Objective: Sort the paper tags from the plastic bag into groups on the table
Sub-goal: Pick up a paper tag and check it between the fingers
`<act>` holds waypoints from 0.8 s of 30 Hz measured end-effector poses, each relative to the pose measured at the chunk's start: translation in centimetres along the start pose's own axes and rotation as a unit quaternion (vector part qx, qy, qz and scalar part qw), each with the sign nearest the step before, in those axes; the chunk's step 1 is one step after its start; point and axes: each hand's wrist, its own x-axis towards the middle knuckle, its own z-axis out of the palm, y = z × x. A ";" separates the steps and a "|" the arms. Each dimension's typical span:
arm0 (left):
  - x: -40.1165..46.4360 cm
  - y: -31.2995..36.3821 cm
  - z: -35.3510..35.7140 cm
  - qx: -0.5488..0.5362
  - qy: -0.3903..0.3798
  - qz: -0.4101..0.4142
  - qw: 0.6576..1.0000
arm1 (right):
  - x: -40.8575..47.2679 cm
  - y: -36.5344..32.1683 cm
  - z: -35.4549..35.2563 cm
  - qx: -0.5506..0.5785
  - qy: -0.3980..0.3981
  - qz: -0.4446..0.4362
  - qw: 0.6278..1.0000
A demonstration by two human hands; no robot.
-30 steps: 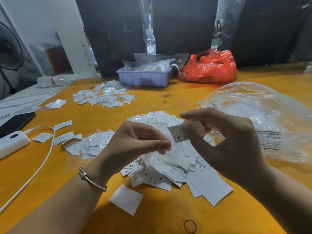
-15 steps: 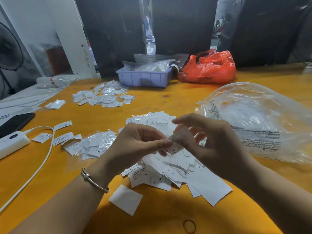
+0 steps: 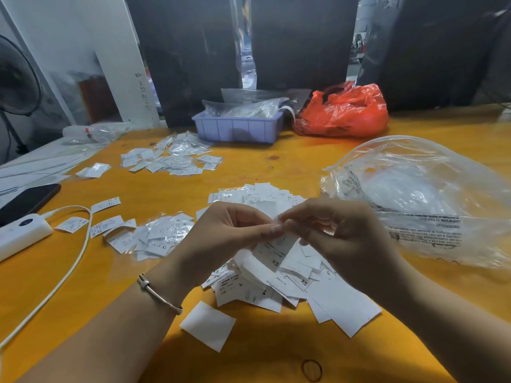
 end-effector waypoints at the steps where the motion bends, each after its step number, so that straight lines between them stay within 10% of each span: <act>1: 0.0 0.0 0.0 0.002 -0.004 -0.004 1.000 | 0.0 0.0 0.1 -0.004 -0.016 0.010 1.000; 24: 0.3 -0.7 0.1 0.029 -0.039 0.026 0.998 | 0.2 0.4 -0.5 0.125 0.029 0.075 0.989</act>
